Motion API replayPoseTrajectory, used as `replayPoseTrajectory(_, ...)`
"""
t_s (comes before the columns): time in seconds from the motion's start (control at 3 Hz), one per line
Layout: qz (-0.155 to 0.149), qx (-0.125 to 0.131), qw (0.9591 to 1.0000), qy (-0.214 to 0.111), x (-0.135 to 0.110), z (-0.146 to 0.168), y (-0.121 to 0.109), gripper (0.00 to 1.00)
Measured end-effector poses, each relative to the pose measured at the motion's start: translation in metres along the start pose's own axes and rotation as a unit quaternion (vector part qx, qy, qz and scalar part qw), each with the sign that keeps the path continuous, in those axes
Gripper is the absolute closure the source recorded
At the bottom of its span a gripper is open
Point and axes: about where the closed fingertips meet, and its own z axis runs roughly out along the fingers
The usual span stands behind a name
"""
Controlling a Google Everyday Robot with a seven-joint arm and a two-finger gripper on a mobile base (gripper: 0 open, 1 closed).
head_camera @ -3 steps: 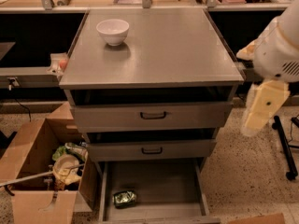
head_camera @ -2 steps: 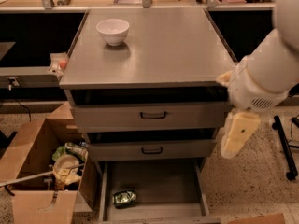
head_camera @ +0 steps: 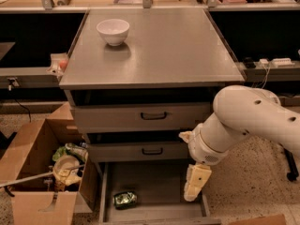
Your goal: Pick green can from bottom drawer and place on counter
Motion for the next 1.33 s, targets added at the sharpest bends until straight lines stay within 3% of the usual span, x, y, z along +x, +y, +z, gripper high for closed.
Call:
replayPoseTrajectory(0.33,0.0,0.0,1.0,0.0,0.0,0.0,0.0,0.0)
replayPoseTrajectory(1.0,-0.035,-0.022,0.998,-0.047,0.034,0.136,-0.029,0.0)
replayPoseTrajectory(1.33,-0.046,-0.037,0.9944,-0.088,0.045,0.204,-0.037,0.0)
